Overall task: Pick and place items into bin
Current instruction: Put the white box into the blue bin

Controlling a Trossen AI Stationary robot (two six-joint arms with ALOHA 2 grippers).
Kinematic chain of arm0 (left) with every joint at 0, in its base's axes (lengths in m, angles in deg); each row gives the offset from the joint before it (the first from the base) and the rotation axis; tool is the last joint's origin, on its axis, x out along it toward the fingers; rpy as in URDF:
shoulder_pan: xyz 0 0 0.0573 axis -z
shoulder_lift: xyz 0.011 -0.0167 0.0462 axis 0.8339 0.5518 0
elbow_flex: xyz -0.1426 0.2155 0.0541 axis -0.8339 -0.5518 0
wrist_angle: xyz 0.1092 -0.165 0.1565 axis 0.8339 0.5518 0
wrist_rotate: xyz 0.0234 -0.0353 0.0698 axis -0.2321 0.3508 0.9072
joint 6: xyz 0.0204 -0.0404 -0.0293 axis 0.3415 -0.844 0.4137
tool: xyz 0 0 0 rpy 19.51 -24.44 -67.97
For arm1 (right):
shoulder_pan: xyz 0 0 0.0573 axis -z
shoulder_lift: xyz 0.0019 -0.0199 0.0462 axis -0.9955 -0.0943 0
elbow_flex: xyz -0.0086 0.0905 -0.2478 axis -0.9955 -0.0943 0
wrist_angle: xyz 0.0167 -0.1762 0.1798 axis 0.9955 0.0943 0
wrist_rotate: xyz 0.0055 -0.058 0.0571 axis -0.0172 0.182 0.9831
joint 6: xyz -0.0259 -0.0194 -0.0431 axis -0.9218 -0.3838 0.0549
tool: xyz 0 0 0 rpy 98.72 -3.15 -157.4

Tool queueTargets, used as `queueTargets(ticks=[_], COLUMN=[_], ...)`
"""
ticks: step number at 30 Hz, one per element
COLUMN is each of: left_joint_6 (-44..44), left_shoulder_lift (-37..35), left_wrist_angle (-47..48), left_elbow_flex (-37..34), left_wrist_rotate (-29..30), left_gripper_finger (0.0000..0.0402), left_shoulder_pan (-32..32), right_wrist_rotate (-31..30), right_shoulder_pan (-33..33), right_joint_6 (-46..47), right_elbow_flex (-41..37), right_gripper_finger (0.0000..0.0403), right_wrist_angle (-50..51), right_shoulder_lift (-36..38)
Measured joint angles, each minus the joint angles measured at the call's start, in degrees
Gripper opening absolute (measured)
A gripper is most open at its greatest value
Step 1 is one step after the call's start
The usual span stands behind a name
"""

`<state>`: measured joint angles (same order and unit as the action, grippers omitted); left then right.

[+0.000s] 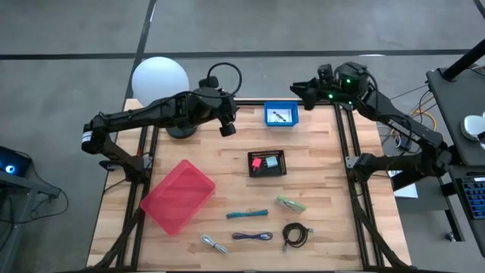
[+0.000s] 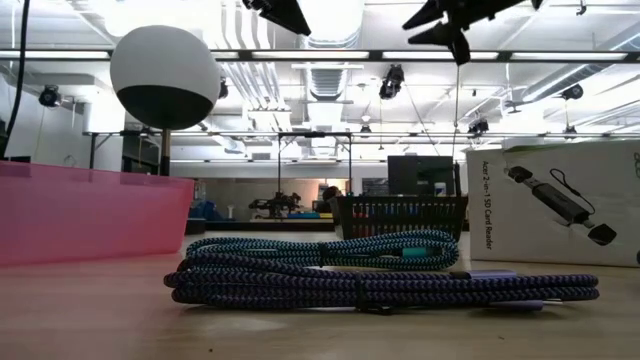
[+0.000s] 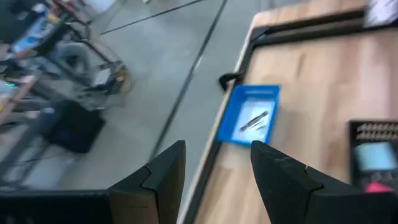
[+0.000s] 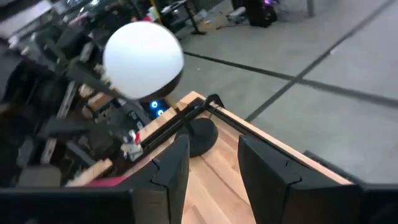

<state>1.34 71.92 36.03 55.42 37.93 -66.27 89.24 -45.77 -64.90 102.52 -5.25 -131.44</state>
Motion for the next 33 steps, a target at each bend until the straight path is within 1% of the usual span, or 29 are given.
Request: queueTargets(ticks=[2,8,13,17,20,22,26,28,30,33], left_joint_6=[-2.53,-11.81,-18.59,-23.01,-23.71,-23.59,-22.06,-20.51,-18.99,-16.69], left_shoulder_lift=[0.00,-0.18,-0.61,-2.30,-3.28,-4.00,-5.83,-6.61,-7.52,-8.97], left_wrist_angle=[-1.18,-7.71,-11.11,-11.33,-11.22,-11.24,-10.92,-10.78,-10.77,-12.19], left_elbow_flex=[0.00,0.02,0.02,0.02,0.00,-0.03,-0.22,-0.51,-1.40,-3.34], left_wrist_rotate=[-3.75,-17.47,-24.47,-25.24,-25.22,-25.30,-25.55,-25.54,-25.53,-25.53], left_gripper_finger=[0.0167,0.0167,0.0167,0.0167,0.0167,0.0167,0.0167,0.0167,0.0167,0.0167], left_shoulder_pan=[0.00,0.02,0.02,0.08,0.40,0.52,0.57,0.54,0.50,0.37], right_wrist_rotate=[0.04,0.14,0.68,5.19,9.40,10.02,9.90,8.48,6.33,1.20], right_shoulder_pan=[-1.10,-3.87,-5.78,-7.17,-8.63,-9.97,-14.09,-16.87,-20.08,-25.77], right_joint_6=[-2.82,-10.71,-15.19,-15.47,-14.76,-13.43,-12.85,-12.83,-12.84,-12.51], right_elbow_flex=[0.00,-0.04,-0.07,-0.09,-0.09,-0.09,-0.09,-0.09,-0.09,-0.09], right_gripper_finger=[0.0126,0.0134,0.0141,0.0146,0.0145,0.0144,0.0146,0.0146,0.0145,0.0144], right_wrist_angle=[1.08,7.43,14.57,18.91,20.55,20.87,20.87,20.93,21.23,22.02], right_shoulder_lift=[0.92,2.87,4.69,6.50,7.71,8.50,9.59,9.73,9.69,9.05])
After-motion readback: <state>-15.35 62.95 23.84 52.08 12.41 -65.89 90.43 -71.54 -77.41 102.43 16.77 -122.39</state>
